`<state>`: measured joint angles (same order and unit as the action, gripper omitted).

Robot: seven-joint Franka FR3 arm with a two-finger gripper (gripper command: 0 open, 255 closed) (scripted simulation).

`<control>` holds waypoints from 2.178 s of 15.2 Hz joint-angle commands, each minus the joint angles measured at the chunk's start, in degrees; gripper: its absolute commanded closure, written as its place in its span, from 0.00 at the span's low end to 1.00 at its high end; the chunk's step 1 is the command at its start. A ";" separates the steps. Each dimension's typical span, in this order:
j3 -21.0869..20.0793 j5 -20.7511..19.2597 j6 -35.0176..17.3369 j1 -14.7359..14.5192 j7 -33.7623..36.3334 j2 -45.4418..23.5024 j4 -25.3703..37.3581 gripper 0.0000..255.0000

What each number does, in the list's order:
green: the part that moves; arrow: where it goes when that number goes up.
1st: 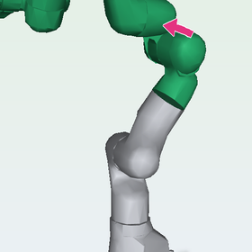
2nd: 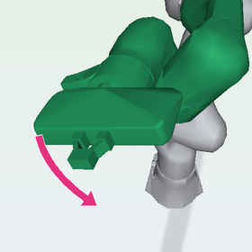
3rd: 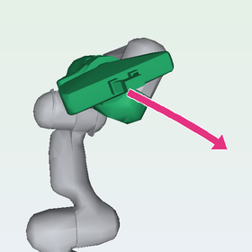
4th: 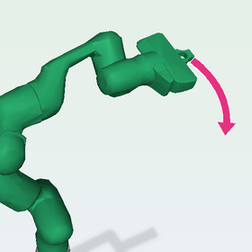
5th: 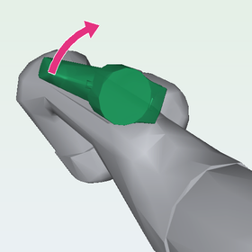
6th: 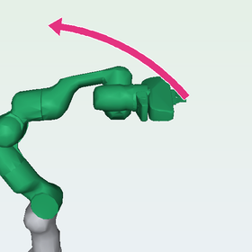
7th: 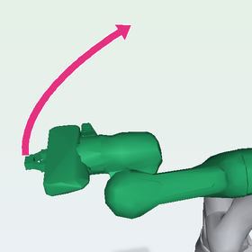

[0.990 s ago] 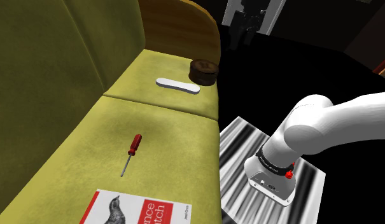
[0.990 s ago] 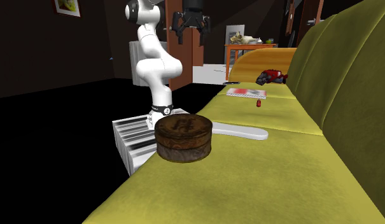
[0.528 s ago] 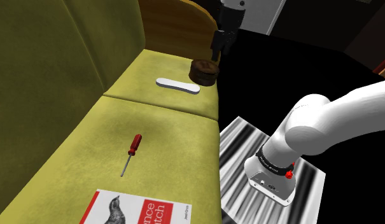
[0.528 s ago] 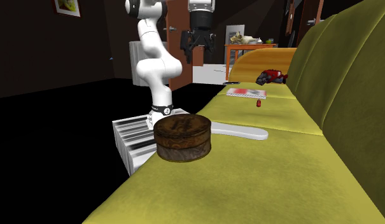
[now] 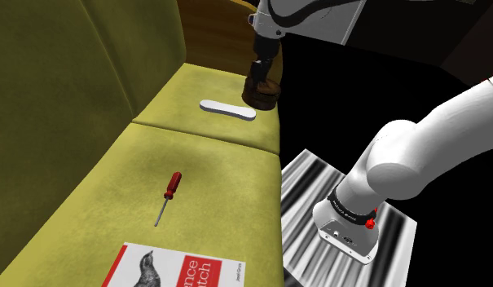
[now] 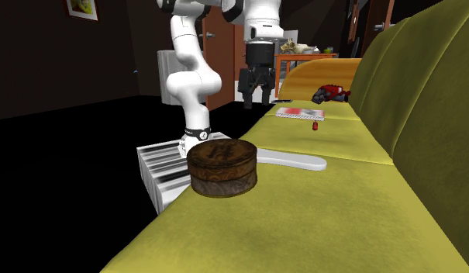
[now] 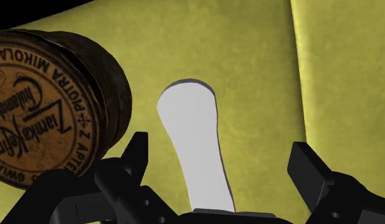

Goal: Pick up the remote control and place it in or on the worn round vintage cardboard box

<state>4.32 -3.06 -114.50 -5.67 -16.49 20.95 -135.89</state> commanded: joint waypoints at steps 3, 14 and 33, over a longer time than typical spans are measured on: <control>0.61 0.49 -6.54 -1.38 -5.51 -8.45 2.31 0.00; 0.53 2.00 -17.86 -2.72 -13.47 -22.74 5.65 0.00; 0.54 2.12 -19.80 -2.69 -13.56 -24.00 4.97 1.00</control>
<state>4.87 -0.94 -134.30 -8.36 -30.05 -3.06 -130.94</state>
